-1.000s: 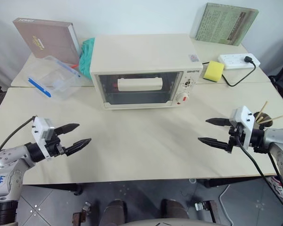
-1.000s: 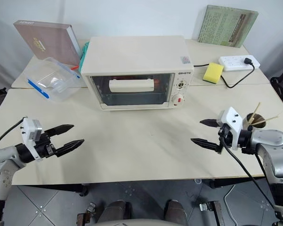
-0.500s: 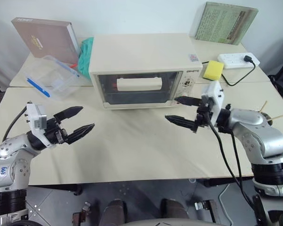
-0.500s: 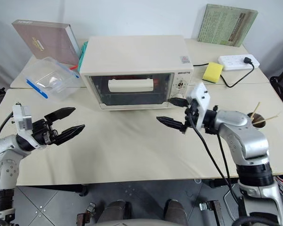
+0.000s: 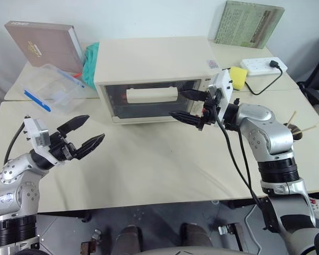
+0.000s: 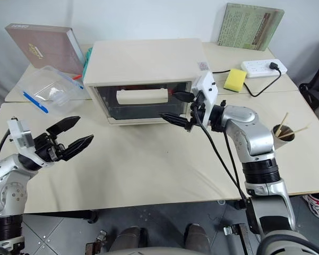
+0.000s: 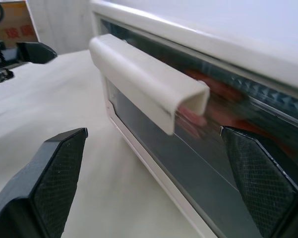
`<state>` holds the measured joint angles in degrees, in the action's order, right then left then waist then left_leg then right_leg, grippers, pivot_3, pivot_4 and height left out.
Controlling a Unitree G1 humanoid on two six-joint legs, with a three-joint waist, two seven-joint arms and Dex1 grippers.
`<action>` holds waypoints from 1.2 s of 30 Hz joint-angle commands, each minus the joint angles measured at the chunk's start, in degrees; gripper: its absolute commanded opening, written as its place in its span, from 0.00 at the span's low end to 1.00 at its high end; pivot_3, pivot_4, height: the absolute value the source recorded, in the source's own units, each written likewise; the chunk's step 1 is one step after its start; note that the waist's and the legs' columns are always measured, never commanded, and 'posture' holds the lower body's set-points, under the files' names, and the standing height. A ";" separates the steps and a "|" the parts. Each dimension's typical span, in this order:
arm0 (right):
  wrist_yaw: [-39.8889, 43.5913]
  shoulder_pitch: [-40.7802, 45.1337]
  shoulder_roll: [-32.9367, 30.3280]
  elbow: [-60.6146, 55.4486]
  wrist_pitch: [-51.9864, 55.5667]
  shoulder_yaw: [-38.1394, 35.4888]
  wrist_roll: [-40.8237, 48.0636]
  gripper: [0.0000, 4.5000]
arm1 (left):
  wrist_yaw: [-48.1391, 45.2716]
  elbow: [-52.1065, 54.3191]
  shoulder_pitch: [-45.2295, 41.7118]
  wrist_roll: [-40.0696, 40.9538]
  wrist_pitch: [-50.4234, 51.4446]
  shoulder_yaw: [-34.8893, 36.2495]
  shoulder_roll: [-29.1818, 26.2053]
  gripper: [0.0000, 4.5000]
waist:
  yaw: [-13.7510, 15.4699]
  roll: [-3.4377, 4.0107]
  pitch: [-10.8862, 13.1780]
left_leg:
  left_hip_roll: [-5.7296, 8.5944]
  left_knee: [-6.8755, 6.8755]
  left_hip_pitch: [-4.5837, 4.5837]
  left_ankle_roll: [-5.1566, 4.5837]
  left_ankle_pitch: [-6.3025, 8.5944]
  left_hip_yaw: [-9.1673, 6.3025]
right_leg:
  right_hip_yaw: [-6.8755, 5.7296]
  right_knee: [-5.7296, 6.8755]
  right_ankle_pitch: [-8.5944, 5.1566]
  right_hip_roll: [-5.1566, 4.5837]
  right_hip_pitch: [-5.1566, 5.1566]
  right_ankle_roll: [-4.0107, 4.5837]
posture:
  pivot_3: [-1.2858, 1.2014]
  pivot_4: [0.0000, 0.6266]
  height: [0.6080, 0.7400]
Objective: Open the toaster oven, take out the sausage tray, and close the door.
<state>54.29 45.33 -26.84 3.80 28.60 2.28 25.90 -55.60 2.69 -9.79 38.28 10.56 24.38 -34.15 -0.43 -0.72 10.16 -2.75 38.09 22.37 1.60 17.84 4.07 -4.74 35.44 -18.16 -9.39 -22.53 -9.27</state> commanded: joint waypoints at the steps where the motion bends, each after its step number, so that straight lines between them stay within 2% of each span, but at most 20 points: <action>1: 2.81 1.44 -0.30 -1.84 -0.57 0.16 1.04 0.99 | 0.86 2.83 0.76 2.20 -0.60 2.33 0.19 1.00 | 0.04 0.00 0.00 | 0.00 0.00 0.00 0.00 0.00 0.00 | 0.00 0.00 0.00 0.00 0.00 0.00 | 0.52 0.24 1.00; 9: 4.66 2.67 1.13 -3.13 -0.16 1.24 1.37 0.99 | -0.12 3.72 2.48 4.17 0.62 3.56 -1.38 1.00 | -0.03 0.00 0.00 | -0.01 -0.01 0.00 0.01 0.01 0.00 | 0.00 0.01 0.00 0.00 -0.02 0.00 | 0.52 0.24 1.00; 16: 6.54 0.54 0.40 -8.21 1.70 2.43 2.05 0.99 | -1.95 5.04 7.61 6.45 3.25 7.46 -4.41 1.00 | -0.80 0.00 0.00 | -0.03 -0.05 0.00 0.04 0.04 0.01 | -0.02 0.01 0.00 0.00 -0.05 0.00 | 0.52 0.24 1.00; 26: 8.25 -5.57 -2.21 -13.84 1.15 5.80 -0.38 0.99 | -3.24 3.18 8.48 7.43 5.39 10.31 -6.31 1.00 | -1.25 0.00 0.00 | -0.04 -0.10 -0.02 0.06 0.08 0.03 | -0.03 0.01 0.00 0.00 -0.07 0.00 | 0.52 0.24 1.00; 33: 8.10 -10.44 -3.89 -15.42 -0.89 8.27 -3.29 0.99 | -3.23 2.40 7.27 7.12 7.93 8.22 -6.72 1.00 | -1.15 0.00 0.00 | -0.04 -0.06 -0.02 0.03 0.10 0.05 | -0.03 0.00 0.00 0.00 -0.06 0.00 | 0.52 0.24 1.00; 34: 7.93 -10.72 -3.92 -15.52 -1.06 8.41 -3.45 1.00 | -4.12 2.27 6.95 7.69 8.54 7.77 -6.85 0.92 | -1.14 0.00 0.00 | -0.04 -0.06 -0.02 0.03 0.10 0.06 | -0.03 0.00 0.00 0.00 -0.06 0.00 | 0.52 0.24 1.00; 36: 7.83 -10.70 -3.82 -15.21 -1.41 8.64 -3.72 1.00 | -4.31 1.03 4.97 7.20 8.75 6.54 -6.75 0.81 | -1.05 0.00 0.00 | -0.04 -0.04 -0.02 0.03 0.10 0.06 | -0.03 0.01 0.00 0.00 -0.06 0.00 | 0.52 0.24 1.00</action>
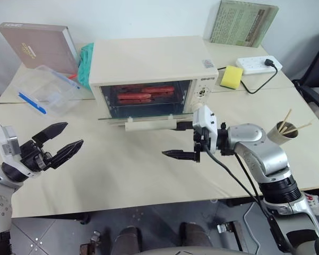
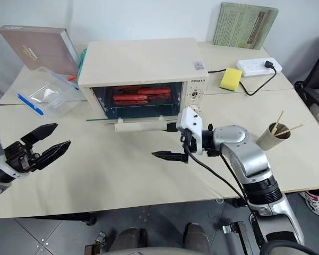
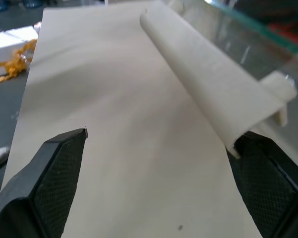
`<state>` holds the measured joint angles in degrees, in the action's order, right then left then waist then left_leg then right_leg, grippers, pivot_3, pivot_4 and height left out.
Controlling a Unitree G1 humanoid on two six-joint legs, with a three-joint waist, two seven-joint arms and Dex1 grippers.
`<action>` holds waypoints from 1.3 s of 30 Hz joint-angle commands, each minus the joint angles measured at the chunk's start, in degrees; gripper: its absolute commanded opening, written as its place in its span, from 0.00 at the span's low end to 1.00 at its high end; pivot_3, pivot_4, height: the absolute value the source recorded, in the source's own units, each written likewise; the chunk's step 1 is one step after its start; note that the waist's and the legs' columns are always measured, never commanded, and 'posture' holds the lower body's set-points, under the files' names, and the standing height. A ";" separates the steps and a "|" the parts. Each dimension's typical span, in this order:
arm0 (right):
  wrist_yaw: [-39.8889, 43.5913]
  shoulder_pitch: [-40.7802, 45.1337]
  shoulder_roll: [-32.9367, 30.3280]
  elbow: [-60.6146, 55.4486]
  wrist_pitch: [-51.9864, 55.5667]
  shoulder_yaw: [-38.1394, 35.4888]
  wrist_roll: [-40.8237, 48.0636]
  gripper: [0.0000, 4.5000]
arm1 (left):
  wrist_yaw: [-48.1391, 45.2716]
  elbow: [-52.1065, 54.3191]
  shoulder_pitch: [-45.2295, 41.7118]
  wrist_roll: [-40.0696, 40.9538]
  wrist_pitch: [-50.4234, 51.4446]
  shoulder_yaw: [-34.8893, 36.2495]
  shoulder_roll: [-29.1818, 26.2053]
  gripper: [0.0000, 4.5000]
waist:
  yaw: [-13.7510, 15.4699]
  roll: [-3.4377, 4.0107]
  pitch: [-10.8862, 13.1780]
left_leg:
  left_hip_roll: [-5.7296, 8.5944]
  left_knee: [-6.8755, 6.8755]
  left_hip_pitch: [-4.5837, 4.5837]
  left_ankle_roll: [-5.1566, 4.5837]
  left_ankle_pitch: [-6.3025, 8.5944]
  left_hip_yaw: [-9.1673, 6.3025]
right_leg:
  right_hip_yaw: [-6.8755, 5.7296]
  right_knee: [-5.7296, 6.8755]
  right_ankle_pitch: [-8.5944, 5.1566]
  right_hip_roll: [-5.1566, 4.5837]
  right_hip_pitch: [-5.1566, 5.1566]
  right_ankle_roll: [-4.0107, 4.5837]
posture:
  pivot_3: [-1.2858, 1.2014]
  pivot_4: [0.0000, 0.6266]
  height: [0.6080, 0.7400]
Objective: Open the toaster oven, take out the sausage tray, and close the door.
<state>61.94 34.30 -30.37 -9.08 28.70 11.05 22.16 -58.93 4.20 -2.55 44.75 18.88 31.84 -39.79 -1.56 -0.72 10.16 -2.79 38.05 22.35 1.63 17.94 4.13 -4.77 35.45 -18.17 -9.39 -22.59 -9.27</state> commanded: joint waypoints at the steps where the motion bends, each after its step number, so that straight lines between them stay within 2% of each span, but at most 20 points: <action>1: 0.19 0.41 -0.25 -2.19 -1.64 -0.07 -0.17 1.00 | -1.10 -1.27 -3.57 0.02 -0.29 -1.61 -0.91 0.74 | 0.10 -0.02 -0.01 | 0.00 0.03 0.00 0.00 0.00 0.00 | 0.00 0.00 0.00 0.00 0.00 0.00 | 0.52 0.24 1.00; 6: 0.13 0.85 0.04 -1.15 -2.44 0.29 -1.06 1.00 | 1.28 -6.29 -12.91 -3.06 -1.57 -6.27 0.78 0.40 | 0.11 -0.03 -0.01 | 0.00 0.06 0.00 0.00 0.00 0.00 | -0.01 0.00 0.00 0.00 0.02 0.00 | 0.52 0.24 1.00; 11: 0.25 0.63 -0.07 -0.97 -2.93 0.58 -1.65 1.00 | 0.92 -9.11 -17.47 -3.93 -1.98 -8.64 2.01 0.04 | -0.27 -0.03 -0.01 | 0.00 0.01 -0.01 0.00 0.01 0.03 | -0.04 0.00 0.00 0.00 0.00 0.00 | 0.52 0.24 1.00; 12: 0.27 0.40 -0.18 -1.08 -3.04 0.65 -1.78 1.00 | 0.33 -10.11 -18.92 -4.23 -1.91 -9.70 2.29 0.00 | -0.13 -0.04 -0.01 | 0.00 0.00 -0.02 0.00 0.01 0.04 | -0.04 0.00 0.00 0.00 -0.01 0.00 | 0.52 0.24 1.00; 21: 0.78 -1.31 -1.90 -1.68 -4.48 1.57 -3.13 1.00 | -0.88 -19.36 -27.50 -9.15 -5.37 -15.01 5.66 0.00 | 0.15 -0.09 -0.01 | 0.00 0.12 0.00 -0.01 0.01 0.05 | -0.07 0.02 0.00 0.00 0.03 0.00 | 0.52 0.24 1.00; 25: -4.12 -0.13 0.09 -0.99 -4.63 -1.69 -3.04 1.00 | -0.26 -20.67 -29.47 -9.44 -5.89 -14.84 6.60 0.00 | -0.03 -0.09 0.00 | 0.00 0.11 0.00 0.00 0.01 0.05 | -0.10 0.02 0.00 0.00 0.02 0.00 | 0.52 0.24 1.00; 30: -5.43 2.93 0.96 1.32 -3.40 -5.24 -0.21 1.00 | -0.51 -18.81 -27.78 -7.24 -3.13 -12.22 5.01 0.00 | -0.15 -0.09 0.00 | -0.01 0.09 -0.01 0.00 0.01 0.05 | -0.09 0.04 0.00 0.00 0.00 0.00 | 0.52 0.24 1.00; 35: -3.22 11.71 2.54 14.32 -8.79 -5.32 -2.44 1.00 | -3.45 -13.91 -19.42 -4.70 -0.11 -7.89 0.87 0.00 | -0.81 -0.06 0.01 | -0.01 0.08 -0.03 -0.01 0.01 0.14 | -0.07 0.03 0.00 -0.02 -0.01 0.00 | 0.52 0.24 1.00; 39: -0.90 15.97 4.19 21.20 -13.36 -4.42 -3.81 1.00 | -2.03 -11.43 -16.48 -3.91 0.06 -5.38 0.05 0.00 | -0.51 -0.06 0.01 | -0.05 0.03 -0.05 0.00 0.01 0.11 | -0.13 0.10 0.00 -0.02 -0.04 0.00 | 0.52 0.24 1.00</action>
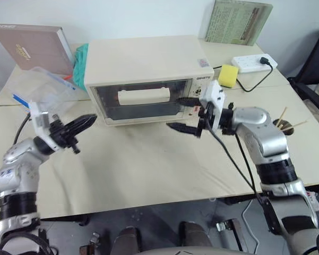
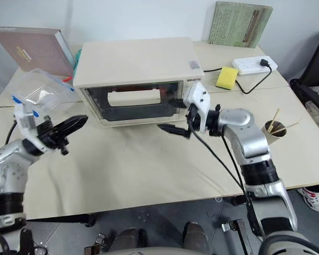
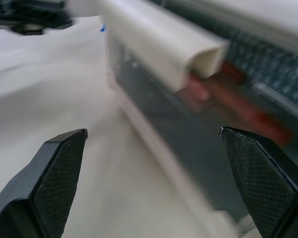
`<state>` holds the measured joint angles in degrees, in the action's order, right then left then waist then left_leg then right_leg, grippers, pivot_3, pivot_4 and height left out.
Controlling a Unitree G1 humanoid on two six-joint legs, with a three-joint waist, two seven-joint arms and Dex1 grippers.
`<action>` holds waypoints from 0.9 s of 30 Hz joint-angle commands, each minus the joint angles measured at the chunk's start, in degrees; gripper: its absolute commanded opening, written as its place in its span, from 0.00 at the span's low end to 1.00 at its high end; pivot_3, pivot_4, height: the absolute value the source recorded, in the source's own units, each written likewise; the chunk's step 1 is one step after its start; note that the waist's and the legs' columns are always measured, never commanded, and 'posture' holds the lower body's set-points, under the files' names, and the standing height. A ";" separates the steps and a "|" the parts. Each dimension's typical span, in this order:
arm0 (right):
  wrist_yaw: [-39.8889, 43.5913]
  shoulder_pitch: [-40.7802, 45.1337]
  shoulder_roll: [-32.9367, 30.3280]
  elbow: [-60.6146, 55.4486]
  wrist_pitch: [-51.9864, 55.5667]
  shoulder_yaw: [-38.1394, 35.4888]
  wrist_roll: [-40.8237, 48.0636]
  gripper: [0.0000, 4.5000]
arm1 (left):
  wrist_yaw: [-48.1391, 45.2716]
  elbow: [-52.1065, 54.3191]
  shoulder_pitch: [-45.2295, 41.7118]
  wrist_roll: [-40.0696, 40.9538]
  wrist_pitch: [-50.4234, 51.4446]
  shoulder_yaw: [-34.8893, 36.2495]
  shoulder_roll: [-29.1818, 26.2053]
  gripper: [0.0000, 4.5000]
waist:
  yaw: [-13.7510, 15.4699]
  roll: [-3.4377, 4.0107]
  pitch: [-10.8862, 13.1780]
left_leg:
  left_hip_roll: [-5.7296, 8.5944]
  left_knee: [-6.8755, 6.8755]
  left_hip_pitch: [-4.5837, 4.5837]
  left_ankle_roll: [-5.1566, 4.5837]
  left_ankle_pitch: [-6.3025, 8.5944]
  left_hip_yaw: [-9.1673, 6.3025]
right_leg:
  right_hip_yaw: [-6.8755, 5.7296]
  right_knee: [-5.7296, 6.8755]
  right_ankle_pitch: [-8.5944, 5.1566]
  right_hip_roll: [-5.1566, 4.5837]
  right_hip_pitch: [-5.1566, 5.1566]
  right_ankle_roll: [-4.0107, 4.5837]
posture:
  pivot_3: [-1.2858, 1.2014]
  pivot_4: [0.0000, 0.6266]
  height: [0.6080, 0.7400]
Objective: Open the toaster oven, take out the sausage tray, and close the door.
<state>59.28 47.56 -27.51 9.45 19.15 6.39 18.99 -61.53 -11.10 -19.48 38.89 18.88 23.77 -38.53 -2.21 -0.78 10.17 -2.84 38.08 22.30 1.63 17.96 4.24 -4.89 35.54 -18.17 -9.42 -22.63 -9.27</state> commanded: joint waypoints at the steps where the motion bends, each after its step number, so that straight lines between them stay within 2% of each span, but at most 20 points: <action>1: 2.23 3.59 1.77 3.99 -4.80 0.31 -0.90 1.00 | 0.87 4.28 0.87 2.05 0.18 3.15 -1.32 0.00 | 0.30 0.00 0.00 | 0.00 0.02 0.02 0.00 0.00 0.00 | 0.00 0.00 0.00 0.00 0.00 0.00 | 0.52 0.24 1.00; 8: 5.89 6.01 3.79 3.80 -4.02 -0.44 1.59 1.00 | 2.87 6.44 2.62 2.72 1.16 5.15 -1.54 0.00 | 0.38 0.00 0.00 | 0.00 0.07 0.02 0.00 0.00 0.01 | 0.01 0.02 0.00 -0.01 0.01 0.00 | 0.52 0.24 1.00; 14: 10.40 1.03 1.62 -3.79 -0.67 1.81 2.40 1.00 | 3.36 6.07 0.49 3.16 3.15 4.34 -2.25 0.00 | 0.21 0.00 0.00 | 0.00 -0.01 0.02 0.01 0.01 0.02 | -0.02 0.02 0.00 -0.01 -0.04 0.00 | 0.52 0.24 1.00; 22: 10.03 -5.35 0.85 -9.03 -1.30 4.97 -0.31 1.00 | 2.71 3.19 -6.01 3.00 6.00 1.61 -2.41 0.00 | 0.28 -0.03 -0.02 | 0.01 -0.02 0.01 0.02 0.02 0.03 | -0.04 0.02 0.00 -0.01 -0.04 0.00 | 0.52 0.24 1.00; 27: 9.59 -7.64 0.50 -11.02 -1.47 6.04 -1.05 1.00 | -0.18 1.14 -8.17 1.68 6.61 -1.13 -2.66 0.00 | -0.67 -0.03 -0.02 | 0.00 -0.04 -0.14 0.02 0.03 0.21 | 0.01 0.03 0.00 -0.02 -0.02 0.00 | 0.52 0.24 1.00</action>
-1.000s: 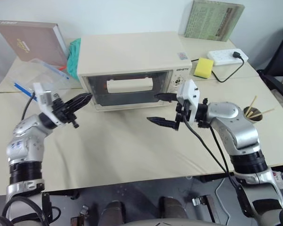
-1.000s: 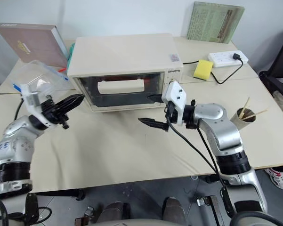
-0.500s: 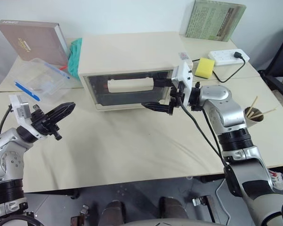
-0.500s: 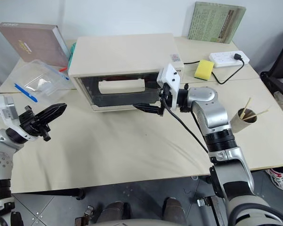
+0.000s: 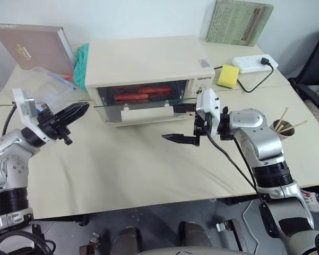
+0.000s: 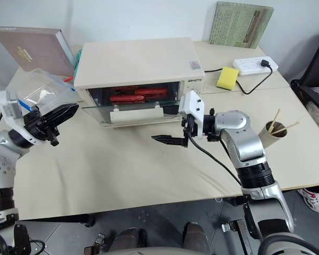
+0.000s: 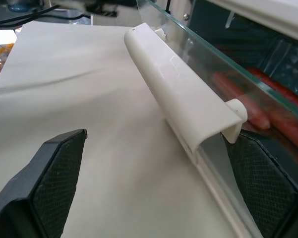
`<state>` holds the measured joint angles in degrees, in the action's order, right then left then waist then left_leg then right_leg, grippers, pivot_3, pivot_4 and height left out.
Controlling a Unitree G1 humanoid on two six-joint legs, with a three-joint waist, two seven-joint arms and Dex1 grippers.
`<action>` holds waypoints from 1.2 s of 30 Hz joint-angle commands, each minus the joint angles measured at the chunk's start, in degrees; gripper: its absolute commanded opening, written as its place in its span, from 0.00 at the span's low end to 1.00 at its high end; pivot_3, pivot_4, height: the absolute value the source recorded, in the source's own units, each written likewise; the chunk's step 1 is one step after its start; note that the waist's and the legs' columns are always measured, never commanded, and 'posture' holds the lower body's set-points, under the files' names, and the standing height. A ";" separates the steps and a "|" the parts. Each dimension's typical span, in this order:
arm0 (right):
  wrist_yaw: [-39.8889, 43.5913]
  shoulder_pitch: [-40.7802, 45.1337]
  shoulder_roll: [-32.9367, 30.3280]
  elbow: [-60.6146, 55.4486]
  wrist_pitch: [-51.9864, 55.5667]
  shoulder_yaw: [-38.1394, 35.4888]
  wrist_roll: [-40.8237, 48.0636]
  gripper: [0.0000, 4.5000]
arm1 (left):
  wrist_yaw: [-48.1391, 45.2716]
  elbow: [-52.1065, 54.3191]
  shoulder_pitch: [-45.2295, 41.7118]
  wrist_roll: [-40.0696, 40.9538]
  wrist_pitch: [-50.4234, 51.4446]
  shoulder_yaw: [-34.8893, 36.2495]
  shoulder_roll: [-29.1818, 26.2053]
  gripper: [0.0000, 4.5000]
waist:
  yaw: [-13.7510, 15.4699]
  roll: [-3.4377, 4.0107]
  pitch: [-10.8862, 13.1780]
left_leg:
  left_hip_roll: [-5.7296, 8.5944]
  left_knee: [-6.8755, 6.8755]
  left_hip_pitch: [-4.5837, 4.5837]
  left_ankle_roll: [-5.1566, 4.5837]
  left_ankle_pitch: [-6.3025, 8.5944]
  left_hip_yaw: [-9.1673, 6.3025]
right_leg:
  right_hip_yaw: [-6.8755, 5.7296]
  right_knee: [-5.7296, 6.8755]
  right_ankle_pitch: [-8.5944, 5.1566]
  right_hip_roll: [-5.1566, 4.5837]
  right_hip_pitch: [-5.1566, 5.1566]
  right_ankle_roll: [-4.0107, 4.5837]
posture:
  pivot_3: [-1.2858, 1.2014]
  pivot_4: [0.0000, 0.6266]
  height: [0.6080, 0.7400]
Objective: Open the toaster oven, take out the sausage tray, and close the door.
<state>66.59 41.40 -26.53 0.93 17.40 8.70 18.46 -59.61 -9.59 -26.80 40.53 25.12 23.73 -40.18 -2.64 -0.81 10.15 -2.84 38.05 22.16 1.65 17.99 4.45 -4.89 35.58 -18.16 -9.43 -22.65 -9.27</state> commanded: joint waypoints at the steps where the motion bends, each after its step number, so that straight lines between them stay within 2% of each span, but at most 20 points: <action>1: 2.20 -1.80 -0.49 -2.88 0.36 3.80 -0.59 1.00 | -2.61 -0.87 -1.29 -0.48 0.23 -2.00 -0.95 0.00 | -0.34 0.00 0.00 | -0.01 -0.02 0.00 0.00 0.00 -0.01 | -0.01 0.01 0.00 0.00 0.00 0.00 | 0.52 0.24 1.00; 9: 1.13 -2.78 -0.17 -5.31 1.51 4.21 -1.02 1.00 | -4.46 -9.01 -7.12 -5.61 -4.59 -7.74 1.61 0.00 | -0.60 0.00 0.00 | -0.01 0.02 0.00 0.00 0.00 0.02 | -0.01 0.01 0.00 0.00 0.00 0.00 | 0.52 0.24 1.00; 15: -1.48 -5.68 -1.25 -8.81 4.21 5.30 -2.46 1.00 | -6.69 -9.58 -7.93 -7.19 -4.23 -11.25 2.27 0.00 | -0.74 -0.01 0.00 | -0.01 -0.01 -0.02 0.00 0.00 0.02 | -0.01 0.01 0.00 0.00 -0.01 0.00 | 0.52 0.24 1.00; 23: -2.93 -8.82 -4.58 -9.57 5.74 7.18 -4.82 1.00 | -8.72 -9.96 -8.26 -7.74 -4.67 -12.74 2.24 0.00 | -0.66 -0.01 -0.01 | -0.01 0.08 -0.03 -0.02 0.01 0.09 | 0.06 0.02 0.00 0.00 0.00 0.00 | 0.52 0.24 1.00; 28: -3.86 -8.22 -8.00 -5.77 5.19 10.48 -11.08 1.00 | -9.26 -10.45 -8.78 -8.22 -5.08 -13.16 2.48 0.00 | -0.27 -0.10 -0.03 | -0.02 0.12 0.00 -0.03 0.02 0.06 | 0.04 0.02 0.00 0.00 0.01 0.00 | 0.52 0.24 1.00; 36: -3.65 -7.38 -6.37 -6.88 9.08 7.60 -6.90 1.00 | -9.71 -10.64 -9.01 -8.82 -5.41 -13.29 2.78 0.00 | 0.79 -0.06 0.01 | -0.01 0.16 0.06 -0.05 0.03 0.09 | 0.03 0.02 0.00 -0.03 -0.03 0.00 | 0.52 0.24 1.00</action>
<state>62.74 33.45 -32.83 -3.57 25.69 17.88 10.14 -68.49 -21.02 -35.35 31.95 20.50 10.16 -36.99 -1.86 -0.87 10.16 -2.85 38.21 22.22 1.61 18.01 4.54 -4.85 35.60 -18.16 -9.46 -22.69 -9.26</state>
